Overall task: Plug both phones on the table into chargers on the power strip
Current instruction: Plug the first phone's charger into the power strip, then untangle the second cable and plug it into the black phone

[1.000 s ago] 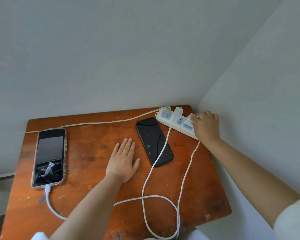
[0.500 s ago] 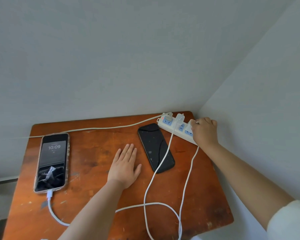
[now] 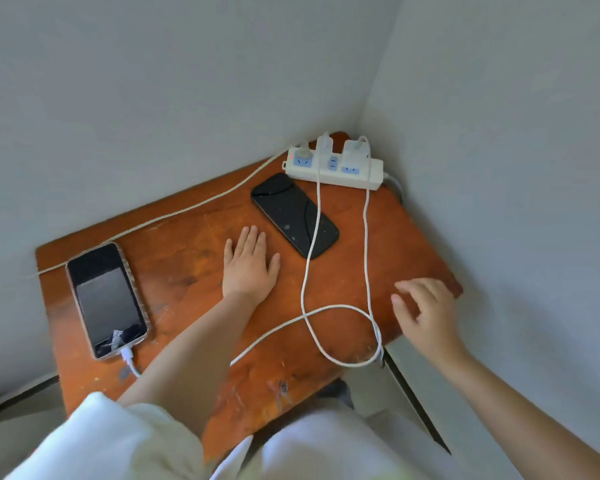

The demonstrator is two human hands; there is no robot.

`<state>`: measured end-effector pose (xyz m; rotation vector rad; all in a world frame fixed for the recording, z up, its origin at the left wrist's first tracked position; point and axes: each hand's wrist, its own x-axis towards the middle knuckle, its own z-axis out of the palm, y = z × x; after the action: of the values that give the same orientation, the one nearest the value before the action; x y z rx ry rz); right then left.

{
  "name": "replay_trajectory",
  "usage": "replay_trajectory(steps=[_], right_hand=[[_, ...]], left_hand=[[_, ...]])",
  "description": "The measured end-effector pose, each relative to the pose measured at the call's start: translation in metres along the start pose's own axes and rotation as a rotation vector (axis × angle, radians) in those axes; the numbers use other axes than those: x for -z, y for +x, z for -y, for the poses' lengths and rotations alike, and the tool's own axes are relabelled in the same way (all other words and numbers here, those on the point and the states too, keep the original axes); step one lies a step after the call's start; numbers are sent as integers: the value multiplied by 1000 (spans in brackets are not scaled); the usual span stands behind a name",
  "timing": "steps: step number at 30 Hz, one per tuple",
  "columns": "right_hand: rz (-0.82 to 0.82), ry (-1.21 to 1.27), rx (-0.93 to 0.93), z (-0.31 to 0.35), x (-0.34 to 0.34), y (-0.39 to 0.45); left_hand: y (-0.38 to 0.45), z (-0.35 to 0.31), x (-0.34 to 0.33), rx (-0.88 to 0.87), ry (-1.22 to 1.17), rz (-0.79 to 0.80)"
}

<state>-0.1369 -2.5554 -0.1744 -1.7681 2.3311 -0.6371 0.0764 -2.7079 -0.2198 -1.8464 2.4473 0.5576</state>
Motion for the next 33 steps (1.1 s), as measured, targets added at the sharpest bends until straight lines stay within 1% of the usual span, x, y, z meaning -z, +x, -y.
replay_trajectory(steps=[2, 3, 5, 6, 8, 10, 12, 13, 15, 16, 17, 19, 20, 21, 22, 23, 24, 25, 26, 27, 29, 30, 31, 32, 33], right_hand=[[98, -13, -83, -10, -20, -49], [189, -35, -130, -9, -29, -66], [423, -49, -288, -4, -42, -84], [503, 21, -384, 0, -48, -86], [554, 131, -488, 5, -53, -86], [560, 132, -463, 4, -50, -86], [616, 157, -436, 3, -39, -84], [632, 224, -441, 2, -31, -85], [647, 430, -485, 5, -14, -85], [675, 527, -499, 8, -6, -84], [714, 593, -504, 11, -1, -84], [783, 721, -505, 16, 7, -85], [801, 783, -519, 20, 11, -86], [808, 822, -522, 20, 14, -87], [804, 862, -520, 19, 18, -87], [785, 866, -520, 17, 21, -87], [754, 831, -512, 16, 27, -86], [702, 729, -493, 11, 30, -85], [629, 558, -442, 4, 30, -82], [565, 313, -357, -4, 28, -79], [515, -161, -201, -11, 23, -80], [502, -298, -146, -11, 20, -86], [477, -383, -83, -9, 15, -95], [410, -429, 18, -4, 11, -105], [322, -407, 146, 4, 9, -115]], left_hand=[[-4, 0, 2, -29, -82, -9], [-8, 0, 3, -43, -131, -17], [-24, -2, 7, -65, -226, -53], [-37, -5, 9, -79, -271, -74], [-66, -7, 7, -148, -337, -122], [-100, -3, 0, -279, -349, -218], [-134, 5, -16, -428, -361, -380], [-151, 9, -26, -487, -362, -449], [-186, 9, -48, -542, -366, -490], [-202, 5, -60, -547, -364, -458], [-216, -1, -72, -551, -344, -384], [-236, -21, -90, -503, -308, -134], [-243, -35, -94, -419, -350, 34], [-247, -49, -96, -297, -435, 223], [-252, -61, -96, -180, -558, 373], [-255, -68, -99, -91, -657, 453], [-260, -71, -102, -33, -670, 436], [-264, -68, -105, 28, -671, 394], [-270, -60, -105, 104, -630, 361], [-275, -47, -105, 173, -564, 338], [-291, -22, -99, 259, -442, 318], [-300, -11, -93, 277, -398, 316], [-306, -4, -87, 269, -356, 313], [-310, -2, -78, 244, -318, 304], [-310, -4, -68, 200, -274, 278]])
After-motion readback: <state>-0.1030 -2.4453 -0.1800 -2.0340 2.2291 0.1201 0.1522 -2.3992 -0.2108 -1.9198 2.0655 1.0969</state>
